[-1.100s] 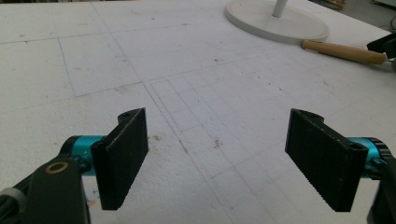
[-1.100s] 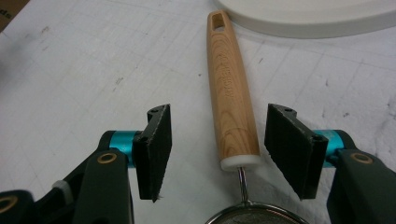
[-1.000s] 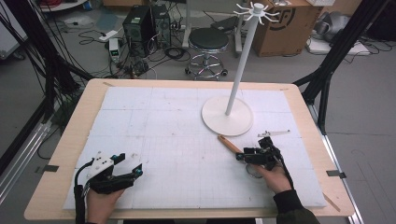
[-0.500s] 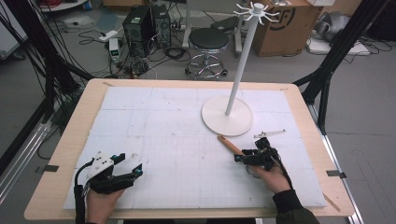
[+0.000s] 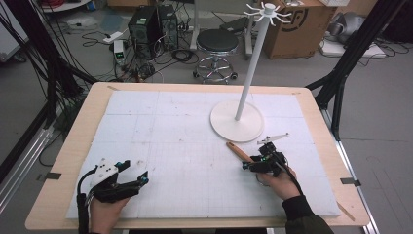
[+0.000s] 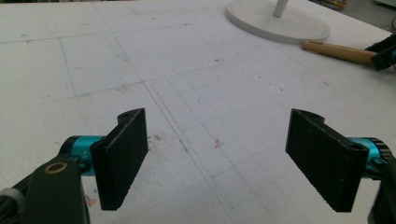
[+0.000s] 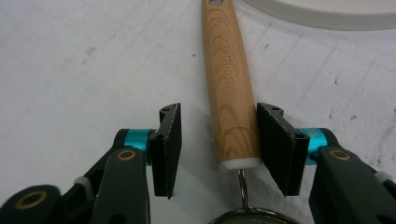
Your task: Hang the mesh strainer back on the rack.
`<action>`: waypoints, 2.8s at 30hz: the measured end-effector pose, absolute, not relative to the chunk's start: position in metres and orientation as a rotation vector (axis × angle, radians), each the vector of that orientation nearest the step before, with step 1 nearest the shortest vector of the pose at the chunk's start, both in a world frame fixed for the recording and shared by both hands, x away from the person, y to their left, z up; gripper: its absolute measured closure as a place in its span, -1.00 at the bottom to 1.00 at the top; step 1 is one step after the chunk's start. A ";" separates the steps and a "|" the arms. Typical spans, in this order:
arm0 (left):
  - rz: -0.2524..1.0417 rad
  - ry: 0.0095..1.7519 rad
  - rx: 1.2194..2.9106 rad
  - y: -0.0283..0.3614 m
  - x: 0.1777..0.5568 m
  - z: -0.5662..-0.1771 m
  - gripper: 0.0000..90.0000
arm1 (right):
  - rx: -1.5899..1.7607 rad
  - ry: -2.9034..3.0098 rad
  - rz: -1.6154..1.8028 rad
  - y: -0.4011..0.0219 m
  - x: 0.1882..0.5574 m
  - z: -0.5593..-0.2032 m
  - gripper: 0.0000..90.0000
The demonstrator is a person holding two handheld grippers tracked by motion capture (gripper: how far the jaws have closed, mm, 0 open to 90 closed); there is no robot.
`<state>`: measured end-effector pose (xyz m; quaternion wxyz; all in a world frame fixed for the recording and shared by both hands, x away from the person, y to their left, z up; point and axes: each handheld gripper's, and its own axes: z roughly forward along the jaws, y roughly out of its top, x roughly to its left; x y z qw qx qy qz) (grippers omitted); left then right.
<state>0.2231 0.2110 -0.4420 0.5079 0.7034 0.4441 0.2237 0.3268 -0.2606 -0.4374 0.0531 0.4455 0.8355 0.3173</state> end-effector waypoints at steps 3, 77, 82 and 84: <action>0.540 1.071 1.694 0.211 0.223 -0.442 -0.52 | 1.350 2.534 0.939 -0.259 0.327 -0.437 0.24; 0.527 1.087 1.659 0.213 0.220 -0.440 -0.53 | 1.162 1.978 1.748 -0.286 0.316 -0.374 0.52; 0.528 1.081 1.649 0.212 0.221 -0.439 -0.53 | 1.158 1.903 1.823 -0.291 0.320 -0.361 0.52; 0.533 1.084 1.647 0.212 0.222 -0.438 -0.53 | 1.160 1.883 1.847 -0.291 0.323 -0.356 0.52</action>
